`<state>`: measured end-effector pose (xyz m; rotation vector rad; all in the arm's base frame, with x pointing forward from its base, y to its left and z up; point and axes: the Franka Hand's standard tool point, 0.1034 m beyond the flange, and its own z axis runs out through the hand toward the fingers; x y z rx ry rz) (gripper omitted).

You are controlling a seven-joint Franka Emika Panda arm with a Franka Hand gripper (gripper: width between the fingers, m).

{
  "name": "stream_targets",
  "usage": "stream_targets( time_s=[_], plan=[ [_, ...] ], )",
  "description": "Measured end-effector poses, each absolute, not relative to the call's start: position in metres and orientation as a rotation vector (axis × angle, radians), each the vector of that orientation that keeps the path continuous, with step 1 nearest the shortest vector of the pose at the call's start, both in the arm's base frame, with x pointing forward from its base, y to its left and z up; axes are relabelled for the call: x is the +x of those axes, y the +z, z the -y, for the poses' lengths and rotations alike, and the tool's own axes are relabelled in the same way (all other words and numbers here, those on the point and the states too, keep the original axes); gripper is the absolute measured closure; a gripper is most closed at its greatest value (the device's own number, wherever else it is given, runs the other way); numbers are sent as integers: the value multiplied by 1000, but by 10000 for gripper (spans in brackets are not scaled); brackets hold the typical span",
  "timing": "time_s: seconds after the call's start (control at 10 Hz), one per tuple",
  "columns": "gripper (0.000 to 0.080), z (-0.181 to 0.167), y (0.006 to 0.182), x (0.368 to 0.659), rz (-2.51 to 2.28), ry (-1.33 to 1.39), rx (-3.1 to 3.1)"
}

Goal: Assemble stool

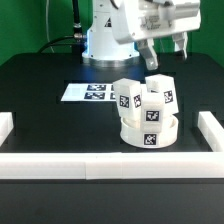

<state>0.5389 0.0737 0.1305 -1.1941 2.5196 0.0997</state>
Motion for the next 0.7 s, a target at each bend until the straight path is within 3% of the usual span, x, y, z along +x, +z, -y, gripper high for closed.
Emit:
stream_targets(
  time_s=[0.7],
  plan=[
    [150, -87, 125, 534, -1892, 38, -2137]
  ],
)
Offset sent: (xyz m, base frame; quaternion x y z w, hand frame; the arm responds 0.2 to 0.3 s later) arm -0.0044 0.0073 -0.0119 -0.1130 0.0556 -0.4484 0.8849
